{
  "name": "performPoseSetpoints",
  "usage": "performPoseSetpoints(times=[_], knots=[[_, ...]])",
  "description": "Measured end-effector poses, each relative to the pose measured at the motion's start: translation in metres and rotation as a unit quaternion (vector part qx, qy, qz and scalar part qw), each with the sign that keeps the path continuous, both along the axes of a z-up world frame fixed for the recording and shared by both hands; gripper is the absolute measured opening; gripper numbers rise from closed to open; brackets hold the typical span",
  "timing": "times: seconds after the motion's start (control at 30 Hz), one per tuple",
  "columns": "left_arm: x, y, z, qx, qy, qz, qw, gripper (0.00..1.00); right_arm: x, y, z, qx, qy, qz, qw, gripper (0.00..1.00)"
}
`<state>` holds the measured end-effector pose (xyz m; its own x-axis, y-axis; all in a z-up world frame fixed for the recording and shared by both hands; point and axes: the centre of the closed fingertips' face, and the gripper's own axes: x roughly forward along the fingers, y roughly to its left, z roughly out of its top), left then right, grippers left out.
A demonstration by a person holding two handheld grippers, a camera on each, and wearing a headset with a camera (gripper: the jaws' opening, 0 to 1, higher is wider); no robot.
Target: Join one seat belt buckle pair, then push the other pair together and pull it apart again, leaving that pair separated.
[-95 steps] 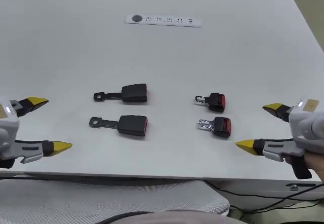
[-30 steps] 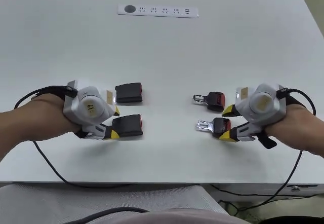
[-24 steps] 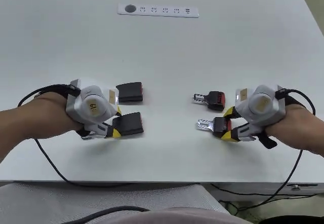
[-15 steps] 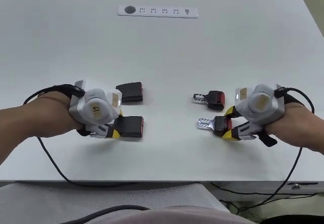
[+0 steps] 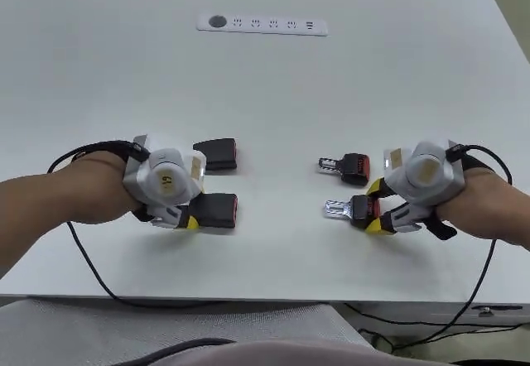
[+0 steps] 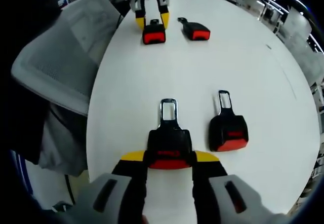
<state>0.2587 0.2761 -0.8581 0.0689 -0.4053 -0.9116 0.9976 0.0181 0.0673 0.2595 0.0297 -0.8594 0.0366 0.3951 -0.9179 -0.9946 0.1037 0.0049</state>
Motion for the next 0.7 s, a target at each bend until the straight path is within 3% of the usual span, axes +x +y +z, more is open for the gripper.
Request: performPoseSetpoints(times=[0.33, 0.7], knots=[[0.002, 0.001, -0.004, 0.007, 0.002, -0.006, 1.0000, 0.31, 0.001, 0.008, -0.002, -0.001, -0.007, 0.005, 1.0000, 0.35], [0.002, 0.002, -0.004, 0.001, 0.005, -0.002, 1.0000, 0.31, -0.001, 0.039, -0.005, 0.012, -0.008, 0.004, 0.9999, 0.34]])
